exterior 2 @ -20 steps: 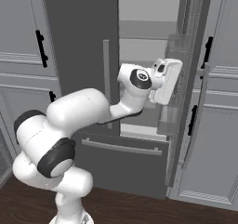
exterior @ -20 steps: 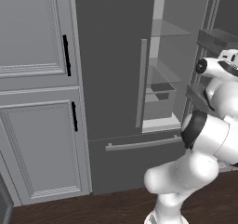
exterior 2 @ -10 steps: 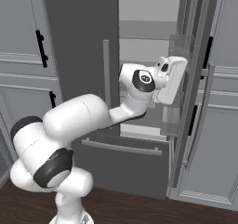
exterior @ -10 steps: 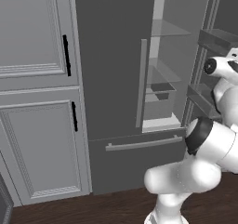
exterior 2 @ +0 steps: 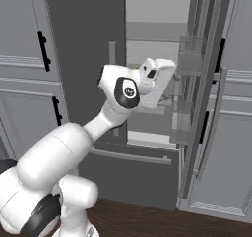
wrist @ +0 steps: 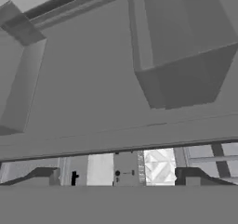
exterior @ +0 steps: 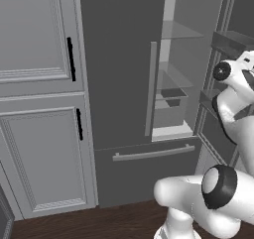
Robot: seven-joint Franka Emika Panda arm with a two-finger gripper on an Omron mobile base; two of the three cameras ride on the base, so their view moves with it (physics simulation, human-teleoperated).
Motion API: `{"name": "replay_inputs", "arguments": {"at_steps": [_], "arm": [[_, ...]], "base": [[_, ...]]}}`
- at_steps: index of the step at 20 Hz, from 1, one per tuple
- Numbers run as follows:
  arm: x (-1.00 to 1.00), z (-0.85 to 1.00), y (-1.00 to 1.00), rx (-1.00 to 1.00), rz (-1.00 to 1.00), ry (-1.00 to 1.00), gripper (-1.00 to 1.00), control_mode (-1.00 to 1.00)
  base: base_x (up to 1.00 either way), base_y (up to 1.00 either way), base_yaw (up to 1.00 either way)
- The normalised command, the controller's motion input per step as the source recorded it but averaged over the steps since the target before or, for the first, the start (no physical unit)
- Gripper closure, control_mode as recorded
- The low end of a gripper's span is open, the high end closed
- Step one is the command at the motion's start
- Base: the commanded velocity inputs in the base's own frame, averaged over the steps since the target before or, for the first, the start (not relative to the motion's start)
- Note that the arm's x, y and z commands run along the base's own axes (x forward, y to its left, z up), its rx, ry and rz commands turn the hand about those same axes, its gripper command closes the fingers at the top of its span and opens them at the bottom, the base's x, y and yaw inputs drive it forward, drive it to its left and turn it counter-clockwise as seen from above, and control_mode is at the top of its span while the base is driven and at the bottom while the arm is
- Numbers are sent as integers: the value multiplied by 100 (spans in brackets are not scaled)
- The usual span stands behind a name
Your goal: Grab a lemon wedge from the fridge and one ice cube from the ice bowl, and put them in the glass of lemonade.
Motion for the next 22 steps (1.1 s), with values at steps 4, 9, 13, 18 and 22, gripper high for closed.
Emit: {"name": "replay_inputs", "arguments": {"at_steps": [4,9,13,18,22], "arm": [[0,25,100,45,24,-20,-100,-100],[0,1,100,59,18,-19,-100,-100],[0,0,99,68,12,-16,-100,-100],[0,18,89,59,-10,-3,-100,-100],[0,43,75,5,-26,48,-100,-100]], "base": [[0,0,0],[0,0,0],[0,0,0],[0,0,0],[0,0,0]]}}
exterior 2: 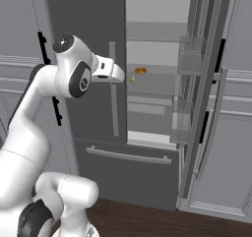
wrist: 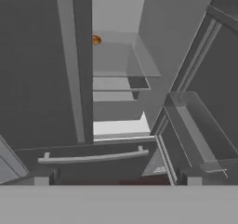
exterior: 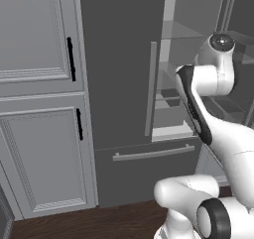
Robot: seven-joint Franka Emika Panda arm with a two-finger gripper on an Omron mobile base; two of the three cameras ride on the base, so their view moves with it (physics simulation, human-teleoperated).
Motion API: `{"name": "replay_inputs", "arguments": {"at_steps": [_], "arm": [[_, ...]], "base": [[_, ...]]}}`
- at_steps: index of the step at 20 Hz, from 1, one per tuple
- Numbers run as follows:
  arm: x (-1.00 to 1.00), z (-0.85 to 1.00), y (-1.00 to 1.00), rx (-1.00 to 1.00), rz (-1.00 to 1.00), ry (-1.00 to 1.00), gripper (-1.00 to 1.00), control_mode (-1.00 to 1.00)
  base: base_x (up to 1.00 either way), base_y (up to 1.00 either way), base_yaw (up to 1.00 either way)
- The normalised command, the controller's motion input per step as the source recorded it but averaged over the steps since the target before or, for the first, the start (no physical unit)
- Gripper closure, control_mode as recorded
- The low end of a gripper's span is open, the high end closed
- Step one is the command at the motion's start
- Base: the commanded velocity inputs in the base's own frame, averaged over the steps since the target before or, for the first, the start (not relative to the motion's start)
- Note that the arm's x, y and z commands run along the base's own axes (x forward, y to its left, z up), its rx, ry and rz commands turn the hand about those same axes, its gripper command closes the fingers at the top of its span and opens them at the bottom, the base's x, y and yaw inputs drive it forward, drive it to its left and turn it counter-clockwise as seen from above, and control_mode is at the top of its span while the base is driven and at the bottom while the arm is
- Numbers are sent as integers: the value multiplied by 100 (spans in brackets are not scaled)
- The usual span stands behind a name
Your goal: Grab a lemon wedge from the fridge and one ice cube from the ice bowl, and put them in the glass of lemonade.
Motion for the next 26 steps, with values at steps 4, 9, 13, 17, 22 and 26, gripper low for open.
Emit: {"name": "replay_inputs", "arguments": {"at_steps": [4,9,13,17,22,26], "arm": [[-1,12,6,-4,-1,26,-100,-100],[16,-18,6,20,1,5,-100,-100],[69,-33,40,9,6,2,-100,-100],[91,-30,40,2,3,0,-100,-100],[96,-49,9,1,1,0,-100,-100],[58,-32,0,11,3,-13,-100,-100]], "base": [[0,0,0],[0,0,0],[0,0,0],[0,0,0],[0,0,0],[0,0,0]]}}
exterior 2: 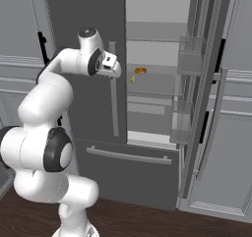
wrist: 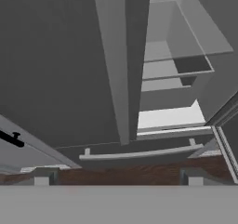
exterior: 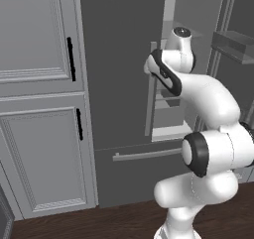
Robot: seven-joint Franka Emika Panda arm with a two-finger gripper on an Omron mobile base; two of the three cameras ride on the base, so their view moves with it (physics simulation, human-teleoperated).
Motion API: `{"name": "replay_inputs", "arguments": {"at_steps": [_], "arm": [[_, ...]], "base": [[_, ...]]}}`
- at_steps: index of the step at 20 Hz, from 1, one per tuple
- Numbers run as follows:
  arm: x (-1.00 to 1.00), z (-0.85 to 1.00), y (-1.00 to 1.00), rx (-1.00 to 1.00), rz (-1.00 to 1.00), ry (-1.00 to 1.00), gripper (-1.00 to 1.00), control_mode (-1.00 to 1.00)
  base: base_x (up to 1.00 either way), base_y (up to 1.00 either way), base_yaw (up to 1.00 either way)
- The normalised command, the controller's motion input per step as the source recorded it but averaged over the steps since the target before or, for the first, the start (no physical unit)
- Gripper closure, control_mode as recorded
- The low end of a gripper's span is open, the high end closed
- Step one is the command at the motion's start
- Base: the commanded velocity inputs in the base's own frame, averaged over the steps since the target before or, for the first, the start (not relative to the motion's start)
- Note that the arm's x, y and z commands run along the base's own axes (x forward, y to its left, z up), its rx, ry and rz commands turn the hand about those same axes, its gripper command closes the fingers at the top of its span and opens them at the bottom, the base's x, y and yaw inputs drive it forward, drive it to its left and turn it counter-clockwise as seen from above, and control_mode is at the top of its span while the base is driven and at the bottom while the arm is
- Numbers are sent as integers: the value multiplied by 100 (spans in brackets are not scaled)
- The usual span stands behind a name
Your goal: Grab a lemon wedge from the fridge and one ice cube from the ice bowl, and put them in the glass of lemonade.
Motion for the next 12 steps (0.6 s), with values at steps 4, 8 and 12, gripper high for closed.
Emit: {"name": "replay_inputs", "arguments": {"at_steps": [4,8,12], "arm": [[46,-3,0,8,6,-14,-100,-100],[17,28,0,1,3,-15,-100,-100],[-6,45,0,0,0,-16,-100,-100]], "base": [[0,0,0],[0,0,0],[0,0,0]]}}
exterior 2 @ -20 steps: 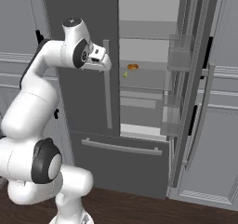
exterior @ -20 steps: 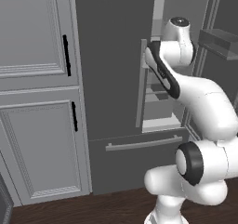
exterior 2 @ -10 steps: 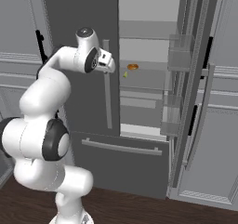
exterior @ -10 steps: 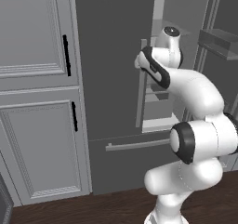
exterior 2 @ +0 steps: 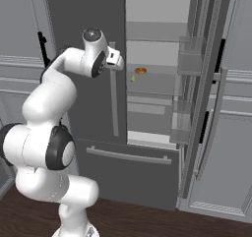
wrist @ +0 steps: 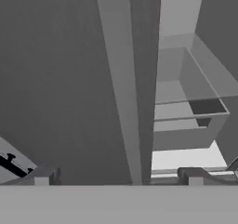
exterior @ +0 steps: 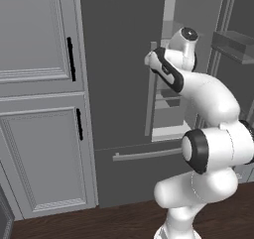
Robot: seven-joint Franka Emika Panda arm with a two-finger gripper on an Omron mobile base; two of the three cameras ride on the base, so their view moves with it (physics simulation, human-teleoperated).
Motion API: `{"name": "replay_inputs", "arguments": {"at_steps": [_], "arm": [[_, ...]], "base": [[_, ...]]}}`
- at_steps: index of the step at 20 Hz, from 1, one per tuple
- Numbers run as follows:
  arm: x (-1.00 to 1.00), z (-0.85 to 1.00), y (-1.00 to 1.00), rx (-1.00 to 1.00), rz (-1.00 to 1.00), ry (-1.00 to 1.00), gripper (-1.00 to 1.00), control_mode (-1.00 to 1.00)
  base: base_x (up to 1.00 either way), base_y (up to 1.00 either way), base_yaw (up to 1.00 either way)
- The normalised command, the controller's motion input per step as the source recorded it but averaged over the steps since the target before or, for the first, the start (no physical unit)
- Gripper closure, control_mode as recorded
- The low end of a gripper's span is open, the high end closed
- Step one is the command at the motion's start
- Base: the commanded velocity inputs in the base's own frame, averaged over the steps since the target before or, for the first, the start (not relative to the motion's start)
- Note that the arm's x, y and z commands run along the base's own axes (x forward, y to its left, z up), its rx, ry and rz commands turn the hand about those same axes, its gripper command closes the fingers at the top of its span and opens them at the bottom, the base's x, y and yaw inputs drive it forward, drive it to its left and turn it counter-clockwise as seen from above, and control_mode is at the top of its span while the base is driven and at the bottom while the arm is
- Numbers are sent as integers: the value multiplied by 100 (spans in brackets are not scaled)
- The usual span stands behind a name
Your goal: Grab a lemon wedge from the fridge and one ice cube from the ice bowl, and put them in the glass of lemonade.
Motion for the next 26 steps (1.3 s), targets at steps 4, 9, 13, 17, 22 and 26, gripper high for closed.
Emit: {"name": "replay_inputs", "arguments": {"at_steps": [4,9,13,17,22,26], "arm": [[59,-5,0,-17,0,5,-100,-100],[69,-26,-2,-10,0,13,-100,-100],[63,-39,-1,0,0,1,-100,-100],[41,-31,-8,0,0,0,-100,-100],[30,-38,-7,0,0,0,-100,-100],[32,-38,-2,0,0,-1,-100,-100]], "base": [[0,0,0],[0,0,0],[0,0,0],[0,0,0],[0,0,0],[0,0,0]]}}
